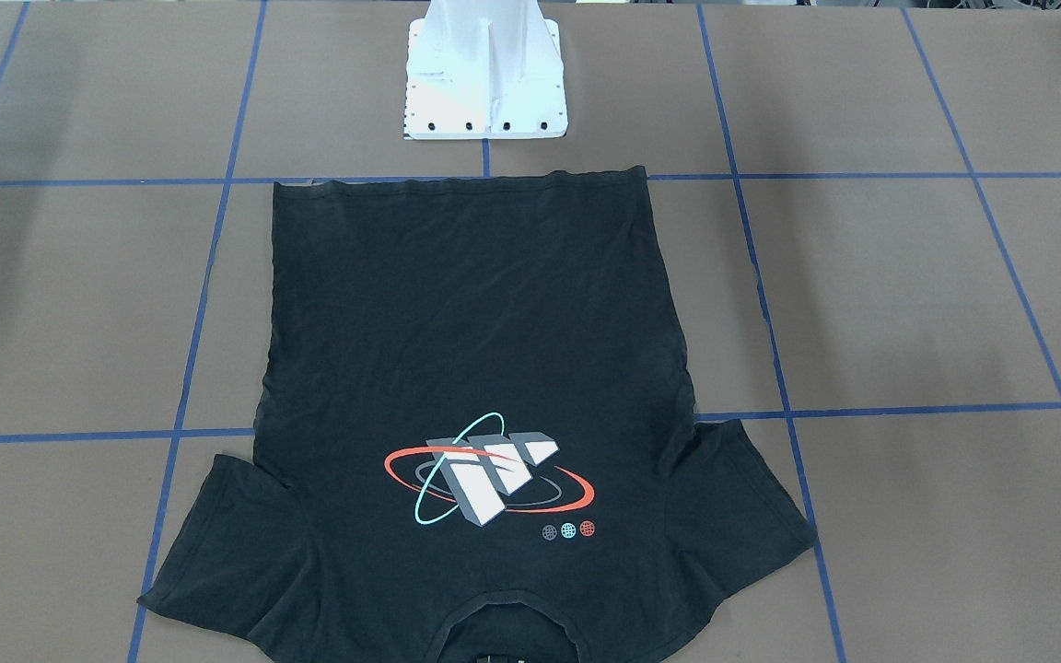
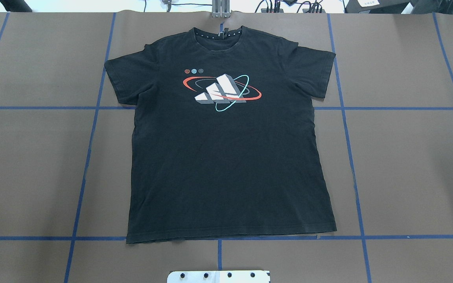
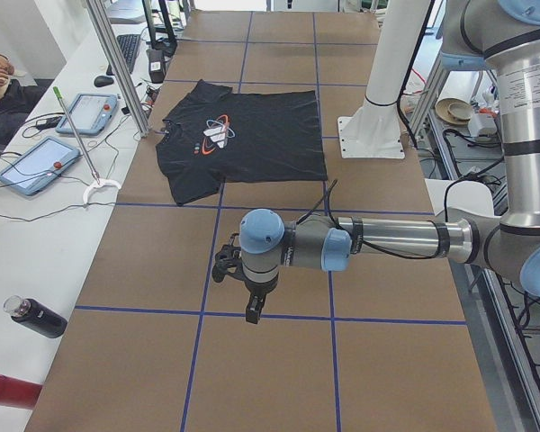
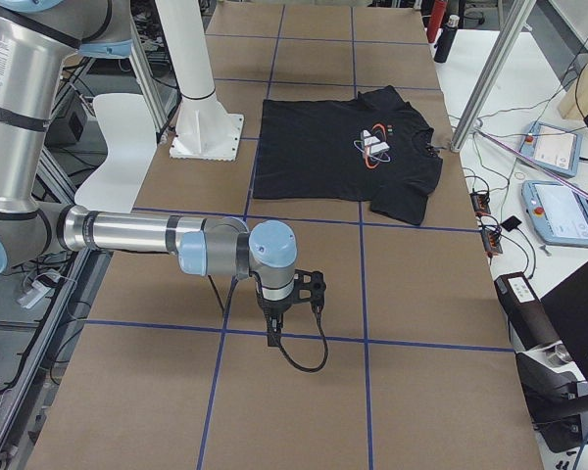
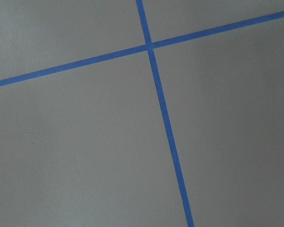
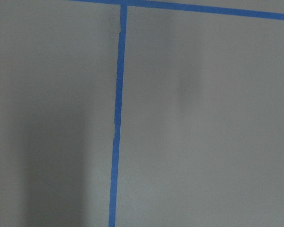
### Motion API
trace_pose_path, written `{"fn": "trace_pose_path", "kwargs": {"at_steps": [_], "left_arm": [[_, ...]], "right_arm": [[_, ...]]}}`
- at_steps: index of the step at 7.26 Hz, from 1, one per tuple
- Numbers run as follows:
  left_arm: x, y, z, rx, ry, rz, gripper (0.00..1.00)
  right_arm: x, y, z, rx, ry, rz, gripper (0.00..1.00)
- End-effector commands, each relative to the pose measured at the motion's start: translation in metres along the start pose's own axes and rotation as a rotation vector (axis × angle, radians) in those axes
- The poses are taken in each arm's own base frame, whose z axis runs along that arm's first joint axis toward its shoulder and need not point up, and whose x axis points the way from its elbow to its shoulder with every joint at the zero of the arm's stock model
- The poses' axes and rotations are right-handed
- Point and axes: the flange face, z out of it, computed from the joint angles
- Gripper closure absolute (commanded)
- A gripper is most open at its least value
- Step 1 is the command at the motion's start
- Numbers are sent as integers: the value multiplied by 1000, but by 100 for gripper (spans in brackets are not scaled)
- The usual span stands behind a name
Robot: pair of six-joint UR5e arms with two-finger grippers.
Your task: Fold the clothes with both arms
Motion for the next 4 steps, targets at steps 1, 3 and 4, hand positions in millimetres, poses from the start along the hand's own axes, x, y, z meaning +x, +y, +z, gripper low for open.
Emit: {"fn": "trace_pose_path", "kwargs": {"at_steps": [1, 3, 4], "left_arm": [[4, -4, -4, 20, -5, 31, 0], [6, -6, -6, 38, -6, 54, 0], [9, -9, -11, 54, -10, 69, 0]], "right_arm": [[0, -1, 0, 1, 0, 1, 0], [-2, -3, -2, 6, -1, -2, 0], [-6, -7, -7, 19, -3, -15, 0]]}}
